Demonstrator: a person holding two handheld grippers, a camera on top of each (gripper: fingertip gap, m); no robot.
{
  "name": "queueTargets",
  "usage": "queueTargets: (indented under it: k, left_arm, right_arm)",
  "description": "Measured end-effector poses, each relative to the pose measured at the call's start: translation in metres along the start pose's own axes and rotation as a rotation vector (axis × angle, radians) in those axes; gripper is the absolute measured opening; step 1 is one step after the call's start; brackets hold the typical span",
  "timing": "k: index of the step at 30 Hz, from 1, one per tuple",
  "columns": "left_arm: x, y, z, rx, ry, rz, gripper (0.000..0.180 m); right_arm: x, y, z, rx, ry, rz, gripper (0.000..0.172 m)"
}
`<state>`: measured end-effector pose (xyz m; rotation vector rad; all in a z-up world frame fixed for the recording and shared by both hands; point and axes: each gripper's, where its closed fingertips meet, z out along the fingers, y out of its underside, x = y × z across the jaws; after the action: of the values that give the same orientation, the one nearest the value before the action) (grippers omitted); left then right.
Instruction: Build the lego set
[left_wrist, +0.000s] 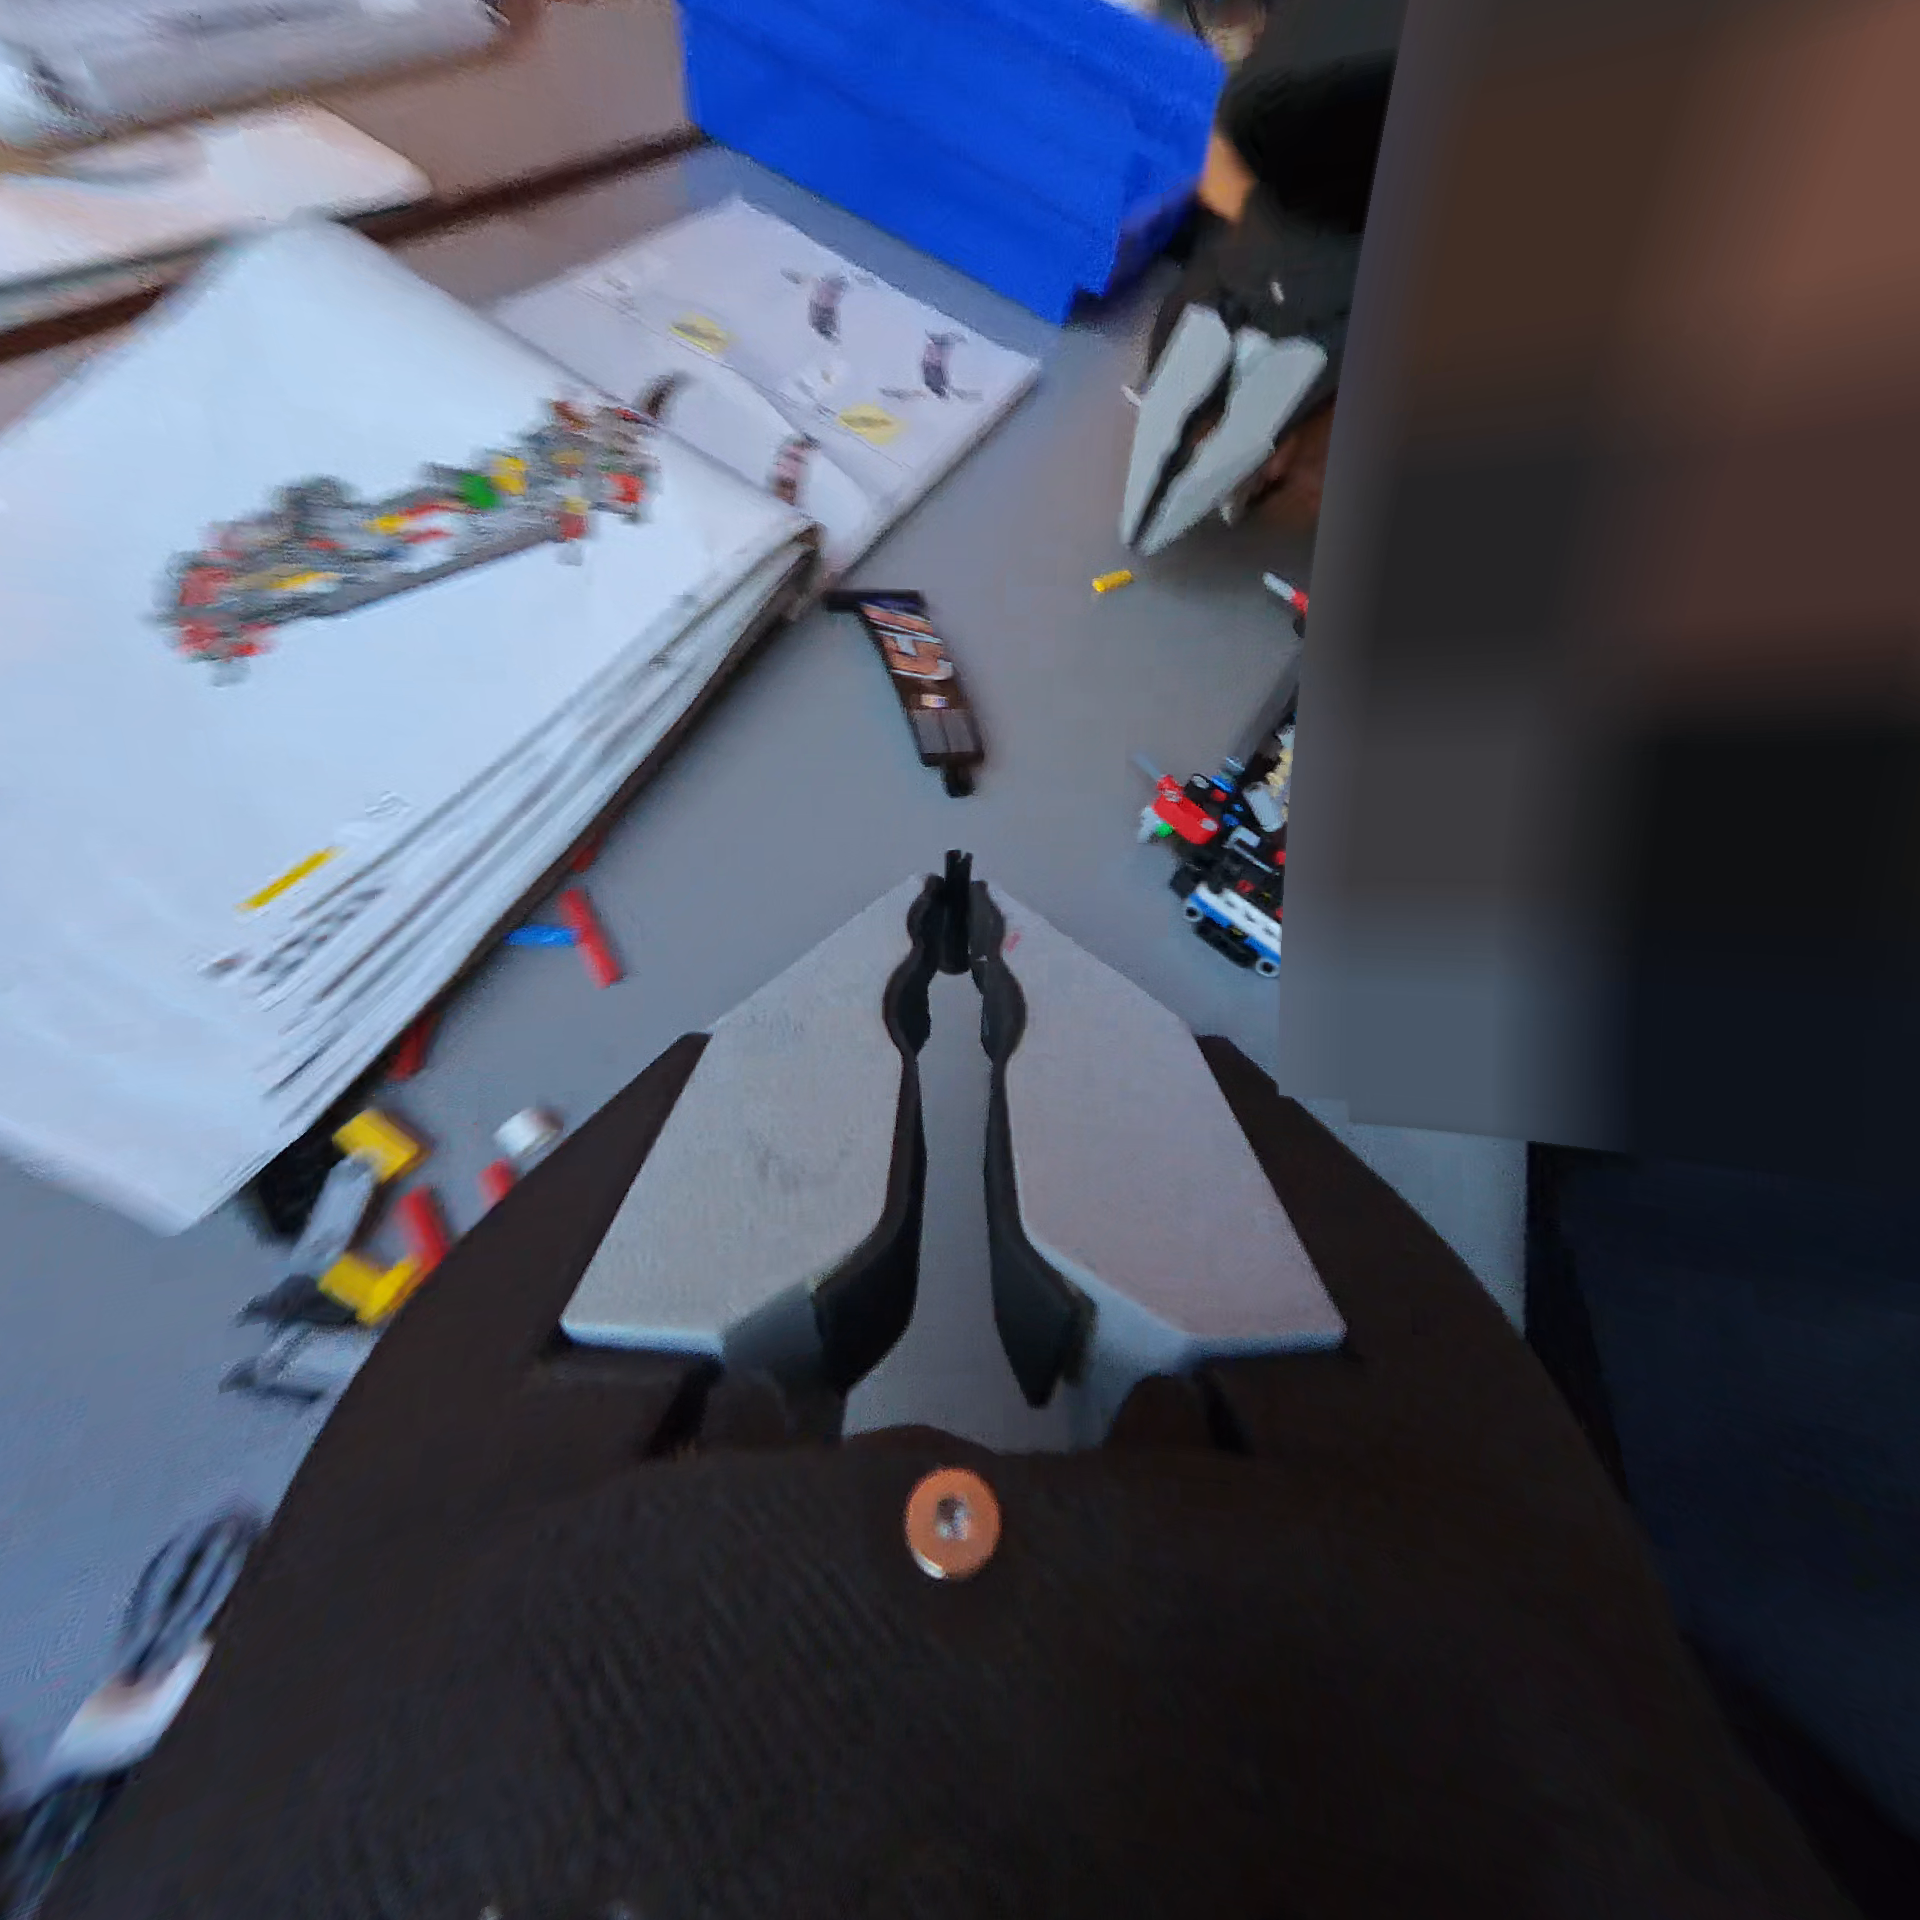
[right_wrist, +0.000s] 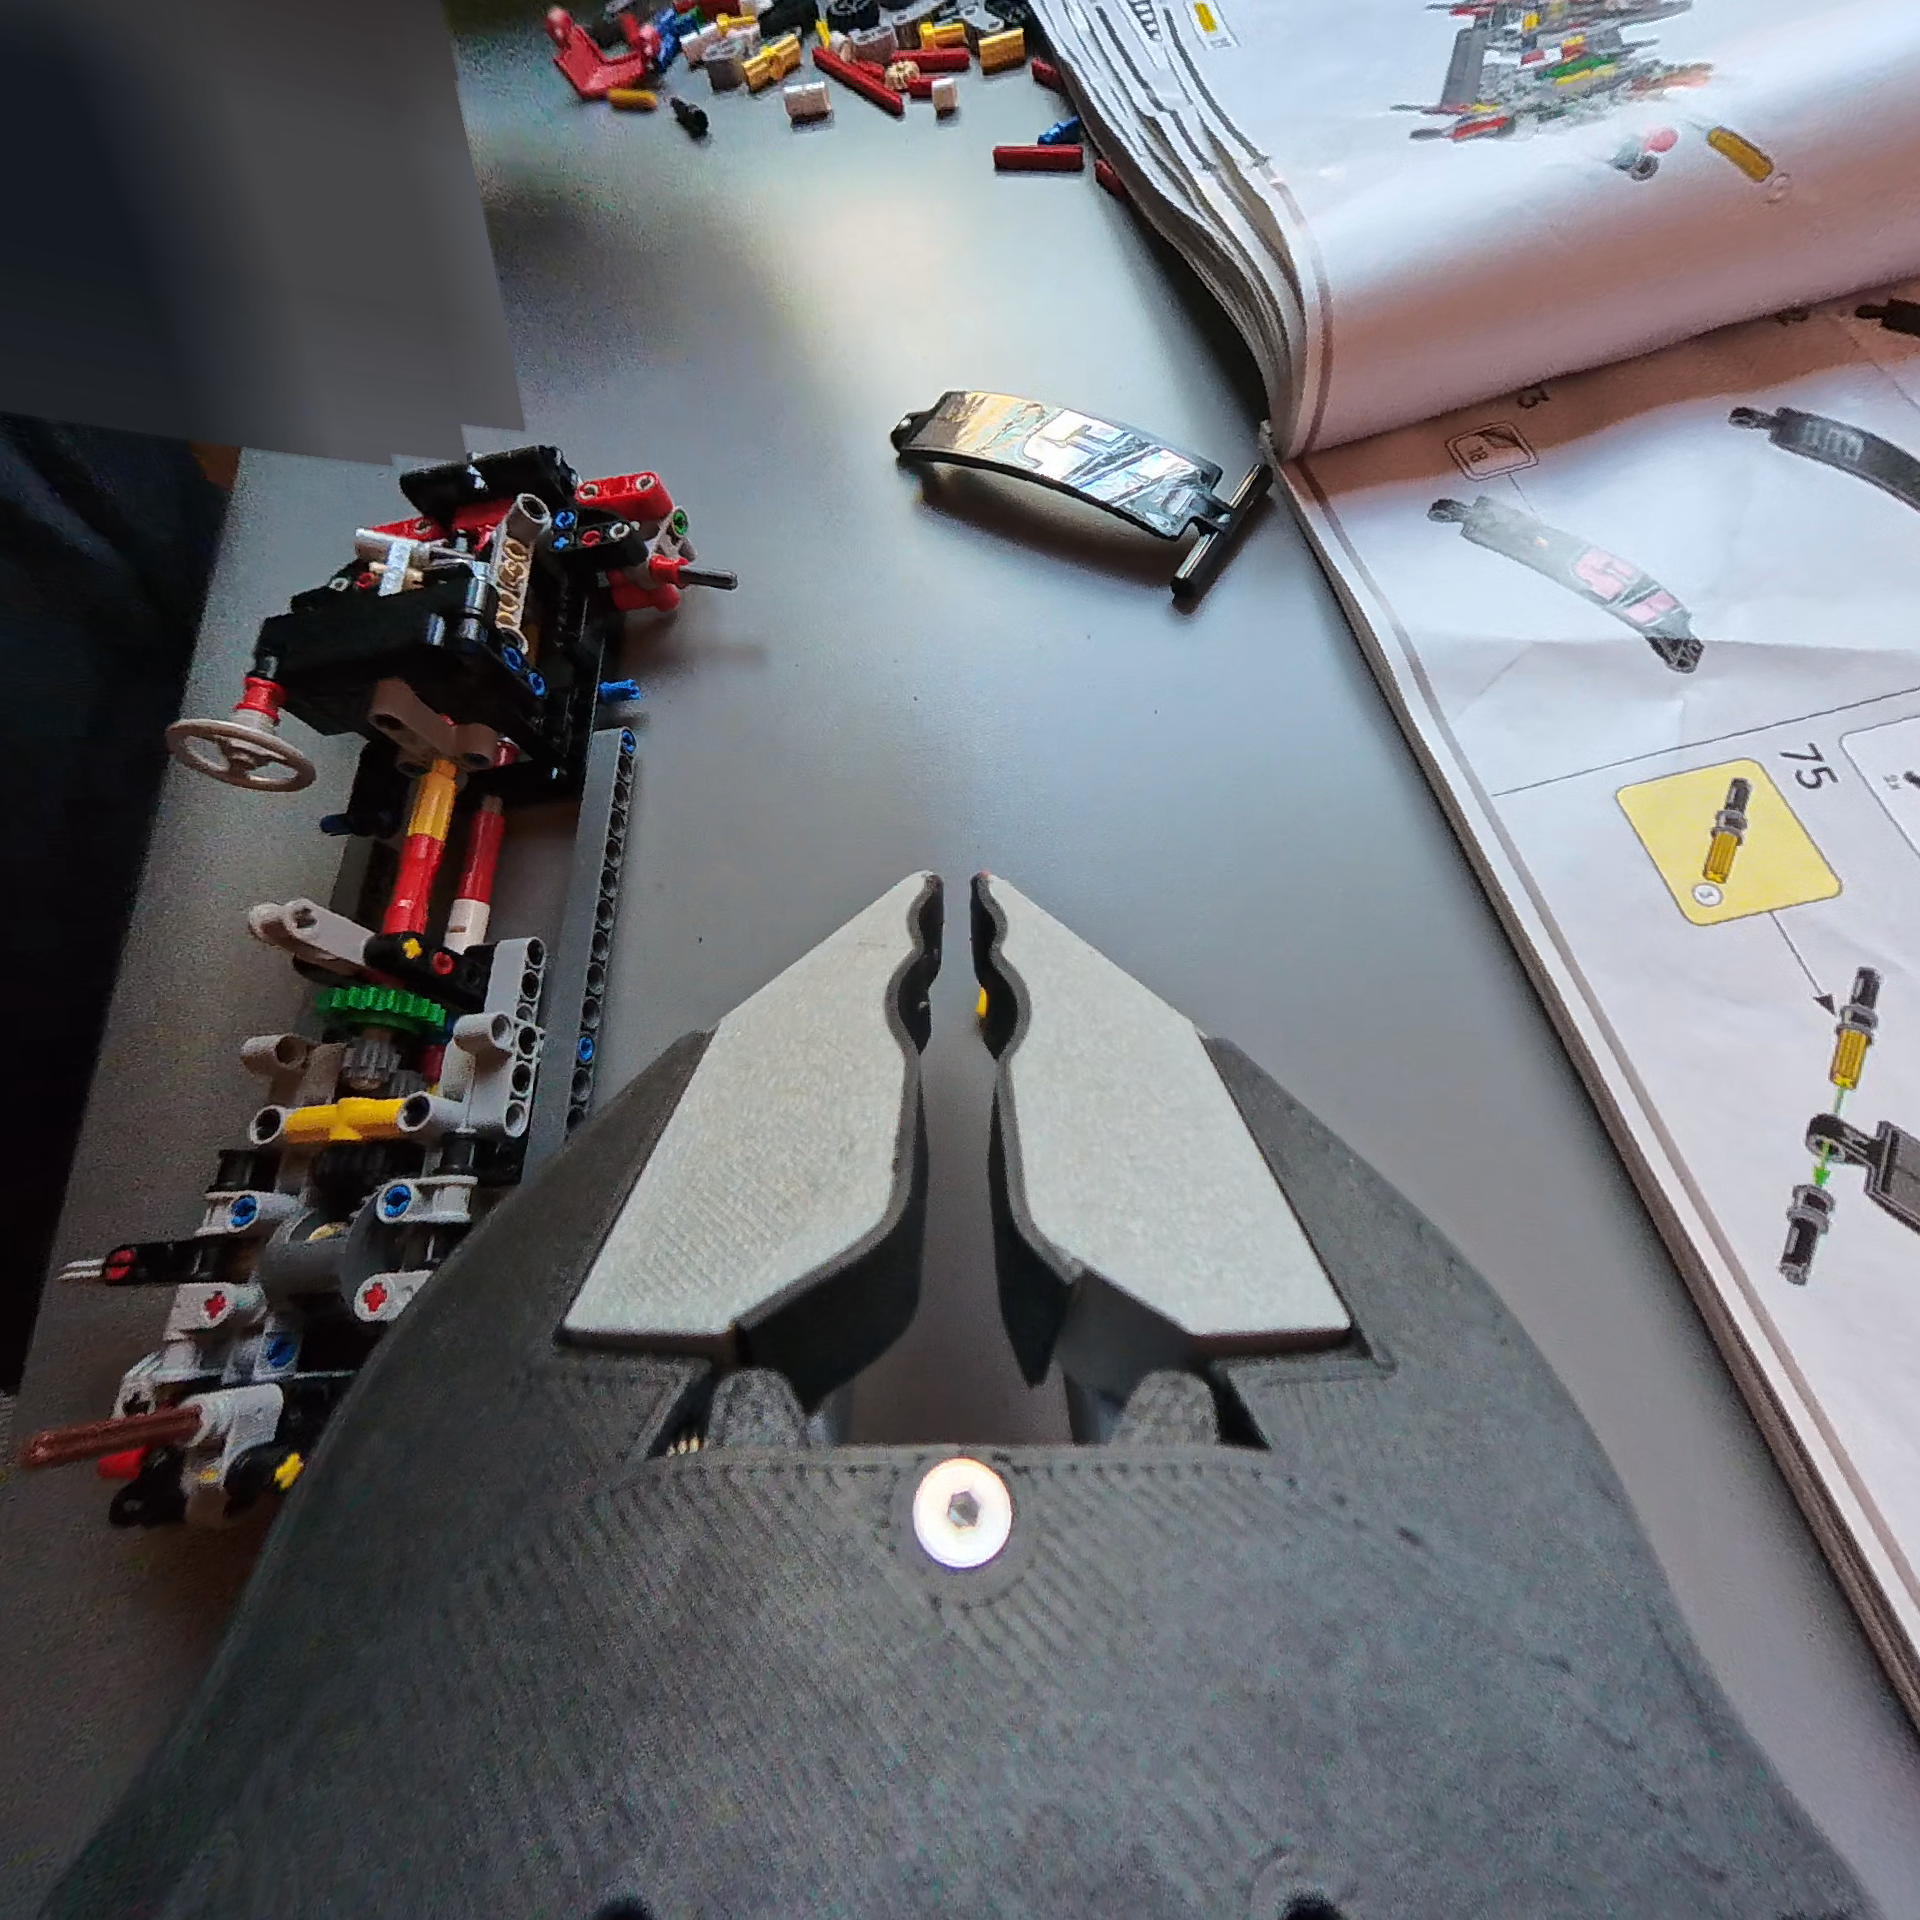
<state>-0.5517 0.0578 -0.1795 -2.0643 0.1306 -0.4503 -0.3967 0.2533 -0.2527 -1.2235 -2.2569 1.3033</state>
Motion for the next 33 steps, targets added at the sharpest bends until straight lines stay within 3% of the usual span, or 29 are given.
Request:
queueTargets:
  k: [5,9,12,16,22,27,30,33]
  left_arm:
    - [0.046,0.007,0.086,-0.158,0.14,-0.068,0.001]
    - [0.041,0.026,0.138,-0.303,0.069,-0.144,0.001]
    - [0.03,0.037,0.152,-0.369,-0.014,-0.107,0.003]
    - [0.02,0.031,0.133,-0.375,-0.105,-0.044,0.024]
    - [0.015,0.032,0.107,-0.506,-0.109,0.341,0.013]
    - [0.019,0.037,0.125,-0.621,-0.034,0.665,0.02]
    - [0.022,0.029,0.14,-0.587,0.026,0.898,0.024]
    - [0.026,0.034,0.147,-0.607,0.133,1.029,0.021]
  right_arm:
    - [-0.003,-0.007,0.001,0.015,0.049,-0.043,0.0]
    - [-0.004,-0.008,0.002,0.01,0.078,-0.067,0.0]
    - [-0.003,-0.008,0.002,0.008,0.091,-0.069,0.0]
    - [0.0,-0.003,0.003,-0.016,0.109,-0.068,0.0]
    - [0.004,-0.001,0.001,-0.024,0.109,-0.046,0.0]
    - [0.006,0.001,0.001,-0.033,0.109,-0.034,0.0]
    - [0.007,0.003,0.002,-0.038,0.107,-0.029,0.0]
    - [0.008,0.005,0.002,-0.044,0.103,-0.023,0.0]
